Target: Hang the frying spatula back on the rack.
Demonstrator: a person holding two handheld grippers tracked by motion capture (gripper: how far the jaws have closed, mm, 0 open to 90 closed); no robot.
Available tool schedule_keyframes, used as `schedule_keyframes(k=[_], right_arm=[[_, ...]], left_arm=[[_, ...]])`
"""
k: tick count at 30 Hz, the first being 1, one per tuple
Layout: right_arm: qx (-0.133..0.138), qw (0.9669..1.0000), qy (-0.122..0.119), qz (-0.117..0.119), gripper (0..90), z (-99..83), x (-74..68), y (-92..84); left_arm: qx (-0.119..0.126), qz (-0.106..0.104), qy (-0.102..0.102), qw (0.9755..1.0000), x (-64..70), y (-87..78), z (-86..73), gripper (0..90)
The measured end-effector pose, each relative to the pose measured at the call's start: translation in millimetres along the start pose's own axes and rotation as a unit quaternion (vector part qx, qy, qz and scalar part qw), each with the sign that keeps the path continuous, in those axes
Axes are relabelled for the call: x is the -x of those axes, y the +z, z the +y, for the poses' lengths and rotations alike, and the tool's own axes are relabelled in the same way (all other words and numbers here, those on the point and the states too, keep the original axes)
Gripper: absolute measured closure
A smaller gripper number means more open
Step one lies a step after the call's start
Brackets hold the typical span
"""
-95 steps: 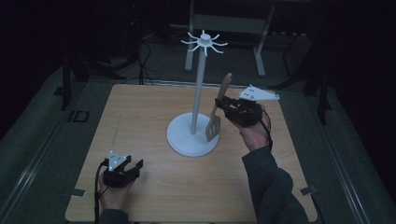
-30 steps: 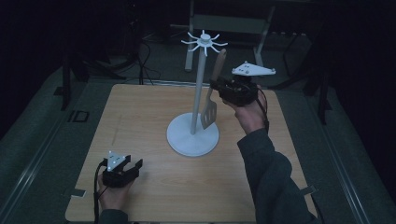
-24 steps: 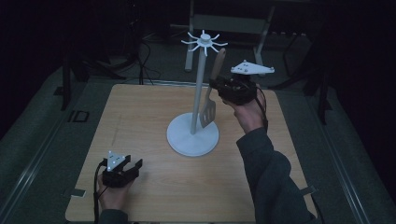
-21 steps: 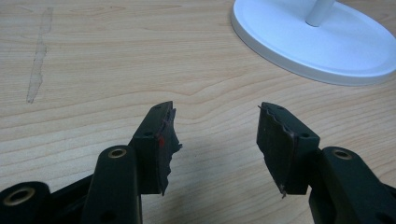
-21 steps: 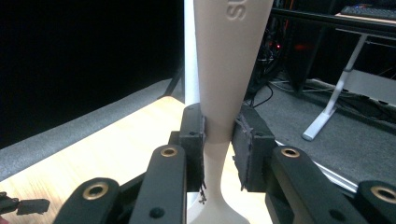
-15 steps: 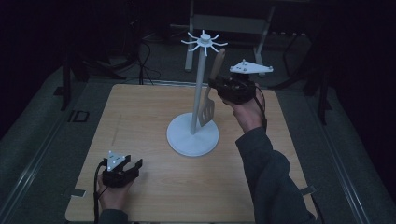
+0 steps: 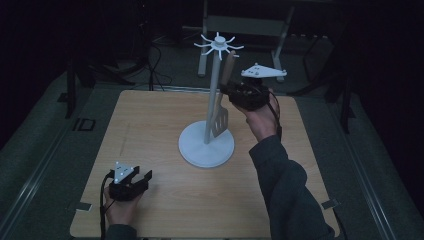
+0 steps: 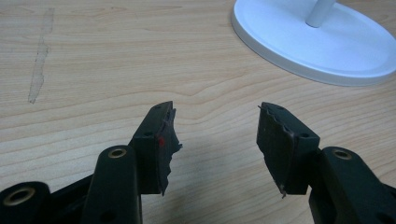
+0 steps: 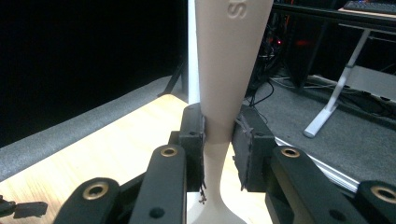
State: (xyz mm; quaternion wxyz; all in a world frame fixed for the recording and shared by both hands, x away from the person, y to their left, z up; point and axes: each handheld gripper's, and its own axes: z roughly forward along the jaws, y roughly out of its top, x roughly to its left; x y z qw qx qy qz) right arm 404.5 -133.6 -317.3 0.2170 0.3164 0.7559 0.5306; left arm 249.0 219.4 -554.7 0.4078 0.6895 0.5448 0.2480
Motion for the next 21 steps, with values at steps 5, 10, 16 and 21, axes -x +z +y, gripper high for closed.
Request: schedule_keyframes(k=[5, 10, 16, 21], right_arm=[[-0.001, 1.0, 0.0, -0.001, 74.6, 0.1, -0.3, 1.4], [-0.001, 1.0, 0.003, -0.001, 74.6, -0.8, 0.4, 2.9], [0.0, 1.0, 0.006, 0.006, 74.6, -2.3, 1.0, 2.5], [0.001, 0.9999, 0.007, 0.008, 74.2, -3.3, 2.0, 2.0]], left_arm=[[-0.001, 0.0, 0.002, 1.0, 0.2, 0.1, 0.0, 46.8], [-0.001, 0.001, 0.002, 1.0, 0.2, 0.2, -0.1, 46.8], [-0.002, 0.001, 0.002, 1.0, 0.4, 0.3, -0.1, 46.8], [-0.003, 0.001, 0.003, 1.0, 0.5, 0.4, -0.1, 46.8]])
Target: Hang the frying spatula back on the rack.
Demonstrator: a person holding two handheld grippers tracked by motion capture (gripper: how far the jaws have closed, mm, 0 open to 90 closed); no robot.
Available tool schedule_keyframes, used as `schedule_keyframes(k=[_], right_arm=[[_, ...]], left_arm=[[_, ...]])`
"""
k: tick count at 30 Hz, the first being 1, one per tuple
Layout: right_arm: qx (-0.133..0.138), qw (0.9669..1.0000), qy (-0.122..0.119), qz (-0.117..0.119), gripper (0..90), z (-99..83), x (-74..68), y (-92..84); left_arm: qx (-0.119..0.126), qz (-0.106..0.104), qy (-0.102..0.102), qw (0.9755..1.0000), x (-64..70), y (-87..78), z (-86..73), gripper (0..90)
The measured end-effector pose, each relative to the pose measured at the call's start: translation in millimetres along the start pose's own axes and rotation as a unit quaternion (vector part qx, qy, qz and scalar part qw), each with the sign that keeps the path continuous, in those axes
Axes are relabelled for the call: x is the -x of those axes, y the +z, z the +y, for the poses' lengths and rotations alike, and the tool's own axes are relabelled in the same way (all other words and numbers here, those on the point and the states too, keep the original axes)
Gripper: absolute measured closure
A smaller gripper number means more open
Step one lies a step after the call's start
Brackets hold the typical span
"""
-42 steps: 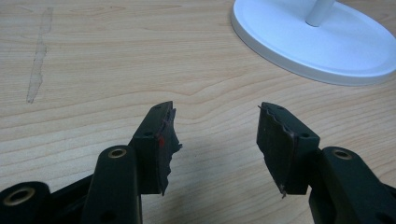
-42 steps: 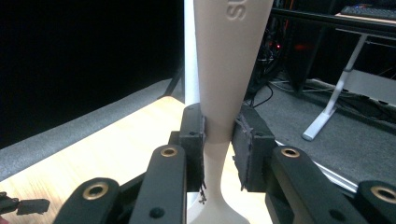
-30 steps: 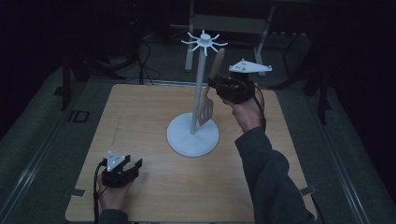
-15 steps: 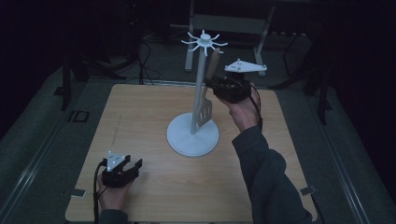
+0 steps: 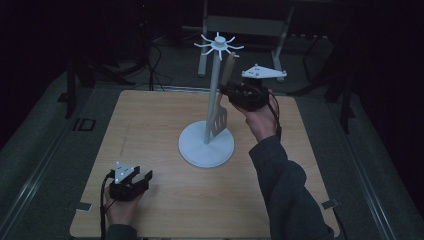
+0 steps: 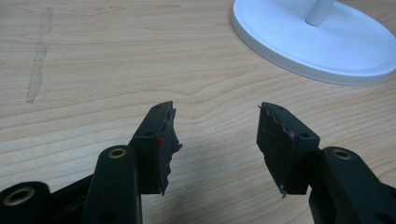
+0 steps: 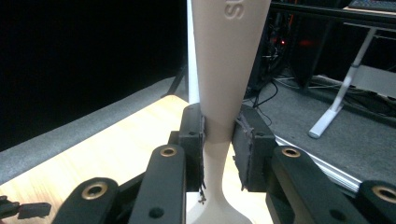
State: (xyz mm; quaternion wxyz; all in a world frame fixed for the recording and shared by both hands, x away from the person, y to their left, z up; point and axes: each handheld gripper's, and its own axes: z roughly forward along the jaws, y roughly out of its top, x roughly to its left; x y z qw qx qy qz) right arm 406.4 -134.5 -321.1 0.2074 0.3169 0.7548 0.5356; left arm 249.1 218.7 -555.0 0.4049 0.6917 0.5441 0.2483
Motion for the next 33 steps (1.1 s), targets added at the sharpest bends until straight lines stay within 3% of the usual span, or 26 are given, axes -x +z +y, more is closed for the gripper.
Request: schedule_keyframes(k=[9, 26, 33], right_arm=[[-0.002, 1.0, -0.001, 0.003, 68.6, -2.4, 0.4, 0.2], [-0.003, 1.0, -0.009, -0.002, 37.7, -5.4, -0.4, -5.3], [-0.021, 0.9997, -0.01, -0.011, 28.9, -20.8, 5.0, -13.4]], left_arm=[[0.0, 0.0, 0.0, 1.0, 0.2, 0.3, -0.1, 46.8], [-0.002, 0.001, 0.001, 1.0, 0.3, 0.8, -0.3, 46.7], [-0.012, 0.016, -0.004, 0.9998, -1.8, 2.2, -1.2, 46.5]])
